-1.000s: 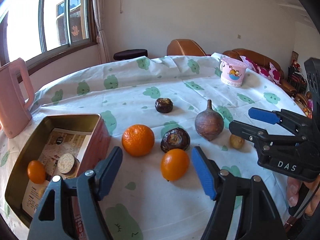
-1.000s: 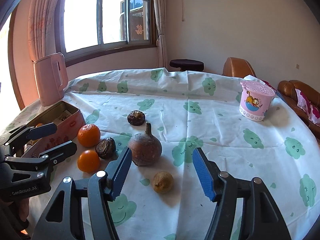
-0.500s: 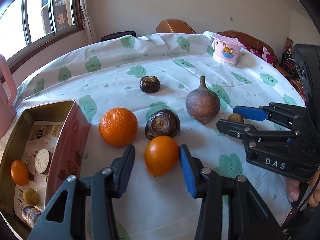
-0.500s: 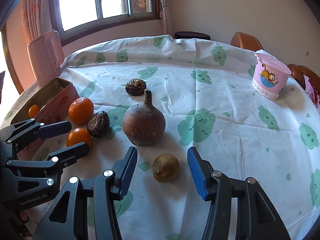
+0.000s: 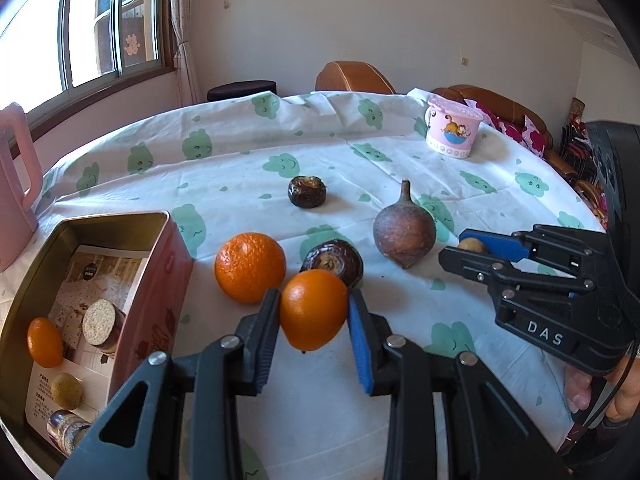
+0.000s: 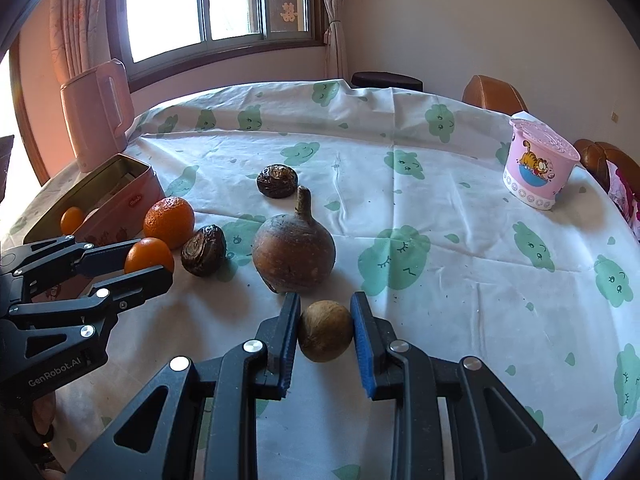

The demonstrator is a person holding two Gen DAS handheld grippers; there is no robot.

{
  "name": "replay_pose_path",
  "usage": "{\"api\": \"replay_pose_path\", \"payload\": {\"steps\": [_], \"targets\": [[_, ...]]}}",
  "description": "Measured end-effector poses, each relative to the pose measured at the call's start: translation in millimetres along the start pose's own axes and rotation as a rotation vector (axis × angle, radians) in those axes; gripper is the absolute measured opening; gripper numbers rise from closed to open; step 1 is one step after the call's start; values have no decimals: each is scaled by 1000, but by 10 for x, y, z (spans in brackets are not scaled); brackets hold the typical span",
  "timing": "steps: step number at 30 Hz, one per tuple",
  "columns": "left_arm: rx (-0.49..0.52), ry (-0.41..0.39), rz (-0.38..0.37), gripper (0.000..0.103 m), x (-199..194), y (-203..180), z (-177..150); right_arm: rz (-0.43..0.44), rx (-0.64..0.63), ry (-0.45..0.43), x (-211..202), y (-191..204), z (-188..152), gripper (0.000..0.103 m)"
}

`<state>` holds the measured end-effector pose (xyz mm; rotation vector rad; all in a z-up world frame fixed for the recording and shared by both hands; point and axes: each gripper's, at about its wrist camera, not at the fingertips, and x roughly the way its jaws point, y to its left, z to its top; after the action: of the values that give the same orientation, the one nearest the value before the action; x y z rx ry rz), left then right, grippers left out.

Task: Organize fruits
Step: 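Grasp the small orange with the left tool while the right tool grasps the small brown round fruit, then carry the small orange with the left tool while the right tool carries the brown fruit over the tin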

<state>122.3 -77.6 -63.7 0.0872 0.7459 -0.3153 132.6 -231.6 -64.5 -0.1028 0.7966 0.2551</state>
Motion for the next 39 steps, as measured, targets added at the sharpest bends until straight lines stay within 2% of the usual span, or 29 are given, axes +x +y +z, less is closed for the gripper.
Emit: {"api": "replay_pose_path", "payload": {"steps": [15,39], "targets": [[-15,-110,23,35,-201,37,-17,33,-52,-134,-249,103,-33,28],[-15,-224,70,35,-407,10,-59,41,-62,-242,-441,122,-77,28]]}}
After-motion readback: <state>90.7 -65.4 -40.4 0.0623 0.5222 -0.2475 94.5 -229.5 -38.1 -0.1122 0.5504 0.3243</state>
